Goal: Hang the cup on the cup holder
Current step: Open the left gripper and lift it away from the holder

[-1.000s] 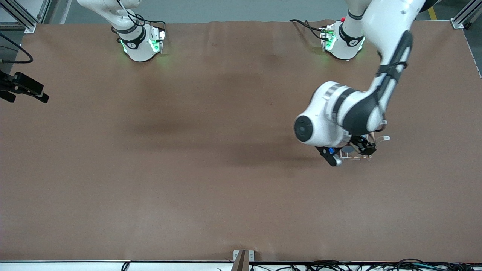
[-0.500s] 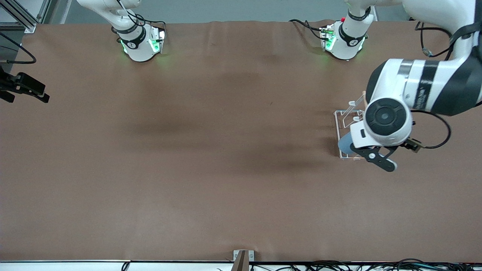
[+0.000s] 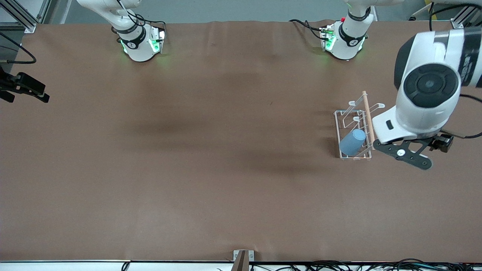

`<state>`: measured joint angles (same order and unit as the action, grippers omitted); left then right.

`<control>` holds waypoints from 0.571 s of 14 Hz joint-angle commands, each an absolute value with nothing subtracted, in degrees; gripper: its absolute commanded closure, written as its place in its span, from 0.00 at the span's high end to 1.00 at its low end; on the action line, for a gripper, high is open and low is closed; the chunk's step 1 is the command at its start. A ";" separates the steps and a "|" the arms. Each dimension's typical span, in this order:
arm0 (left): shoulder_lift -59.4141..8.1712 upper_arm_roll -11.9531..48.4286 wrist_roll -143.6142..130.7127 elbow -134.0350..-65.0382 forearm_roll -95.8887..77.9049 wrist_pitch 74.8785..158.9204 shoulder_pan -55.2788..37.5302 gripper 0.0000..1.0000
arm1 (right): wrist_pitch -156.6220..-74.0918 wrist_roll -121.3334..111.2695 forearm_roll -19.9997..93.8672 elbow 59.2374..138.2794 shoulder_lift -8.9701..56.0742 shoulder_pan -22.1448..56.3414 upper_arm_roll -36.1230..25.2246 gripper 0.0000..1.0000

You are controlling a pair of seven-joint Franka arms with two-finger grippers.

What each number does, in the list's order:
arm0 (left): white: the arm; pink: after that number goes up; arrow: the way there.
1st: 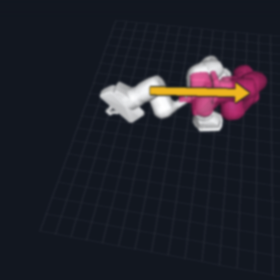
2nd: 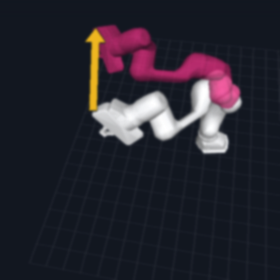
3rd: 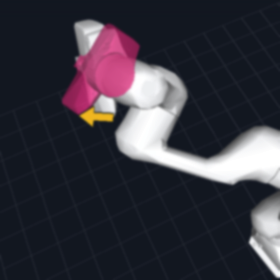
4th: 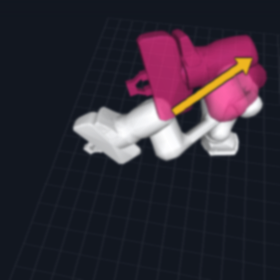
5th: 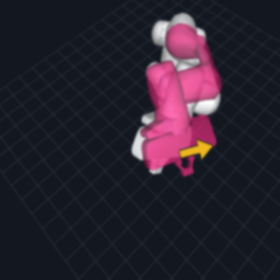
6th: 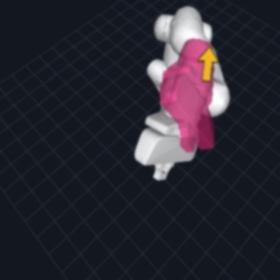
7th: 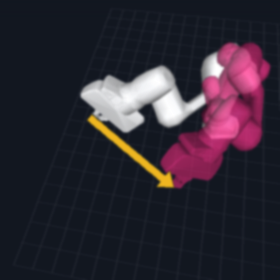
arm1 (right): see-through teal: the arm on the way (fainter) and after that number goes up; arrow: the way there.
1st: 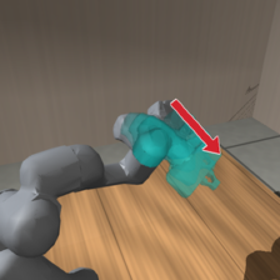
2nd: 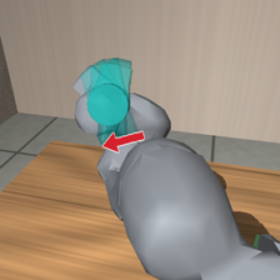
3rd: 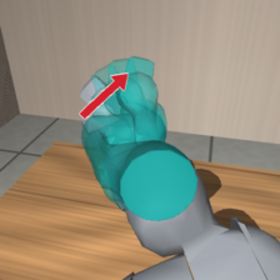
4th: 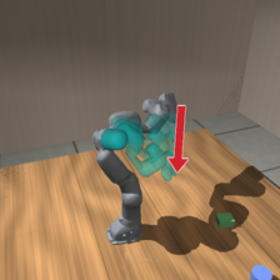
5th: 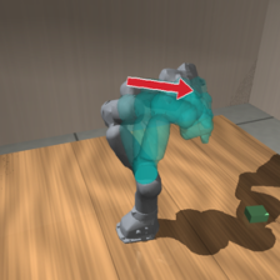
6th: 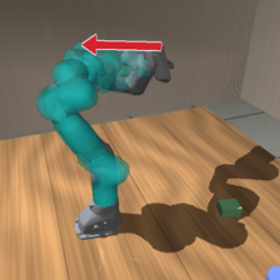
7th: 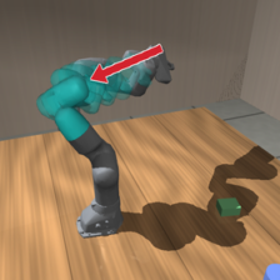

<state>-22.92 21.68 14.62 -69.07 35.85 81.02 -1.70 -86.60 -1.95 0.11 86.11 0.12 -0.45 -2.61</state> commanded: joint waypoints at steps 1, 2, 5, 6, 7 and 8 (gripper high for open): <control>-19.17 21.71 8.91 -69.96 31.67 81.47 -0.45 1.00 | -86.31 -1.67 -0.62 85.43 0.26 -0.53 -2.46 1.00; -18.55 22.06 5.14 -69.96 28.94 81.47 0.95 1.00 | -86.31 -1.67 -0.62 85.43 0.26 -0.53 -2.46 1.00; -14.96 19.70 1.23 -71.18 20.24 84.10 2.81 1.00 | -86.48 -1.67 -0.62 85.43 0.26 -0.62 -2.55 1.00; -13.38 18.73 1.32 -72.67 16.82 85.94 3.94 1.00 | -86.48 -1.67 -0.62 85.43 0.26 -0.62 -2.55 1.00; -11.45 15.76 2.01 -73.38 13.48 86.13 4.39 1.00 | -86.48 -1.67 -0.62 85.43 0.26 -0.62 -2.55 1.00; -9.69 12.86 2.11 -74.87 10.58 86.13 4.13 1.00 | -86.48 -1.67 -0.62 85.43 0.26 -0.62 -2.55 1.00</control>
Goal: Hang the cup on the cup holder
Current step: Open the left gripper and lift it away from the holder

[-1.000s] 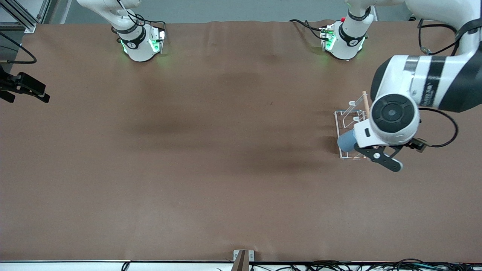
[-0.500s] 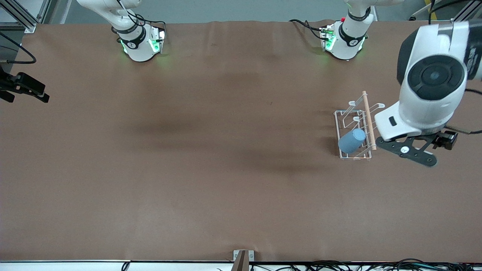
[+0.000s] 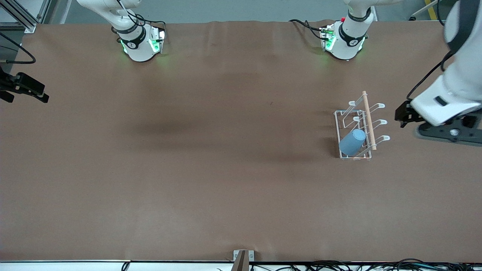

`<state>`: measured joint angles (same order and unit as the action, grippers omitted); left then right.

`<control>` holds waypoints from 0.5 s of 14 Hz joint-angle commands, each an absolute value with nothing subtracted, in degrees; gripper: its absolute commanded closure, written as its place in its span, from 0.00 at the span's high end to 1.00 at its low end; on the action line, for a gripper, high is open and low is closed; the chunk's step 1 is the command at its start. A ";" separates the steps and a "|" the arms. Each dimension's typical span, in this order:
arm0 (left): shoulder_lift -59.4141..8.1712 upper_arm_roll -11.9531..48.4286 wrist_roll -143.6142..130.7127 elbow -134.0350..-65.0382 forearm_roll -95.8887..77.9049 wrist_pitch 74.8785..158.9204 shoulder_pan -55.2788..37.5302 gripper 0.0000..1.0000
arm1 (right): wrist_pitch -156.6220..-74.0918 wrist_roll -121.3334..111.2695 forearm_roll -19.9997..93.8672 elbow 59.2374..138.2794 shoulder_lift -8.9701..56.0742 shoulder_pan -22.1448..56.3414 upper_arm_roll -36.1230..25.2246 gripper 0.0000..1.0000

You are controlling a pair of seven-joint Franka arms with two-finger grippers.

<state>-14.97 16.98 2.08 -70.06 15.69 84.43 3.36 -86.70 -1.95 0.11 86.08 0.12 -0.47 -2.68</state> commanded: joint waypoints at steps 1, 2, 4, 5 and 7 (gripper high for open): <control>-7.75 11.35 2.02 -76.62 8.63 86.22 4.04 1.00 | -86.48 -1.76 -0.62 85.43 0.26 -0.62 -2.55 1.00; -6.26 9.95 1.24 -78.38 6.96 86.22 4.04 1.00 | -86.48 -1.76 -0.53 85.43 0.26 -0.62 -2.55 1.00; -3.70 7.83 0.09 -81.63 4.49 86.31 3.43 1.00 | -86.48 -1.85 -0.53 85.43 0.26 -0.70 -2.64 1.00; -2.39 7.74 -0.87 -83.30 3.70 86.31 3.43 1.00 | -86.48 -1.85 -0.53 85.43 0.26 -0.70 -2.64 1.00; 0.34 7.82 -2.28 -87.08 2.99 86.31 3.34 1.00 | -86.57 -1.93 -0.44 85.43 0.26 -0.70 -2.64 1.00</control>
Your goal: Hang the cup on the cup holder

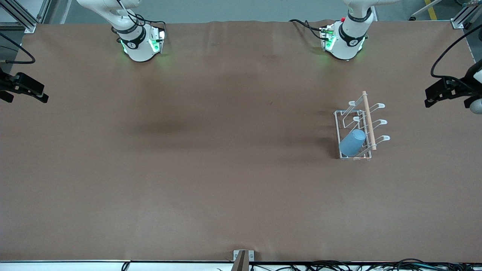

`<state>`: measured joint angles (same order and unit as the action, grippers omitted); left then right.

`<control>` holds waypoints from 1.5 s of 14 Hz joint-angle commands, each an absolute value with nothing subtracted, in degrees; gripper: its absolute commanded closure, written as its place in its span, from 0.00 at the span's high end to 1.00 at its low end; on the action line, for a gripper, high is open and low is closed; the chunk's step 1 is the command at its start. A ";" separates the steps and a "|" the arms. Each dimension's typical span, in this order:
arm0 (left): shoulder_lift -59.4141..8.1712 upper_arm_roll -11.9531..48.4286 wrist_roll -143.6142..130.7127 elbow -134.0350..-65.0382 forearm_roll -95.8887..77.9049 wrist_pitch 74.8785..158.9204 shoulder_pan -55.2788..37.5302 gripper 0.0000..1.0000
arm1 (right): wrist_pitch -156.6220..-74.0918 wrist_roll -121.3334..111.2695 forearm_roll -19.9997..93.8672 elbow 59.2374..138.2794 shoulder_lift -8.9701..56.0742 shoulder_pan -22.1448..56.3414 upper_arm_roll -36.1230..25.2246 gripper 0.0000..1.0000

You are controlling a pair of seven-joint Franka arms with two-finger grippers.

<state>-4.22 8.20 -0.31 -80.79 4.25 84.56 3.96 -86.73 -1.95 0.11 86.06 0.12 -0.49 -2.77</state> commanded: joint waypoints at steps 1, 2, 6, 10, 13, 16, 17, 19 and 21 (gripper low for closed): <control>1.83 7.74 -3.33 -89.10 1.68 86.31 3.34 1.00 | -86.57 -1.93 -0.44 85.52 0.26 -0.70 -2.64 1.00; 3.41 7.73 -4.47 -91.38 -0.07 86.40 3.34 1.00 | -86.57 -1.93 -0.44 85.52 0.26 -0.70 -2.64 1.00; 6.85 7.73 -5.10 -95.88 -0.88 86.40 3.16 1.00 | -86.57 -2.11 -0.44 85.78 0.26 -0.79 -2.72 1.00; 7.99 7.21 -4.83 -96.33 0.26 87.62 1.76 1.00 | -86.57 -2.11 -0.35 85.87 0.26 -0.79 -2.81 1.00; 8.09 4.93 -3.88 -95.98 0.35 87.63 -0.79 1.00 | -86.57 -2.20 -0.35 85.87 0.26 -0.88 -2.81 1.00; 8.00 4.92 -3.87 -95.80 0.35 87.36 -0.97 1.00 | -86.57 -2.37 -0.18 85.87 0.35 -1.76 -2.73 1.00; 8.00 4.92 -3.87 -95.80 0.35 87.36 -0.97 1.00 | -86.57 -2.37 -0.18 85.87 0.35 -1.76 -2.72 1.00; 8.09 4.92 -3.96 -95.71 0.44 87.28 -1.05 1.00 | -86.57 -2.37 -0.18 85.87 0.35 -1.76 -2.72 1.00; 8.17 4.92 -3.96 -95.71 0.44 87.19 -1.23 1.00 | -86.57 -2.37 -0.18 85.87 0.35 -1.76 -2.72 1.00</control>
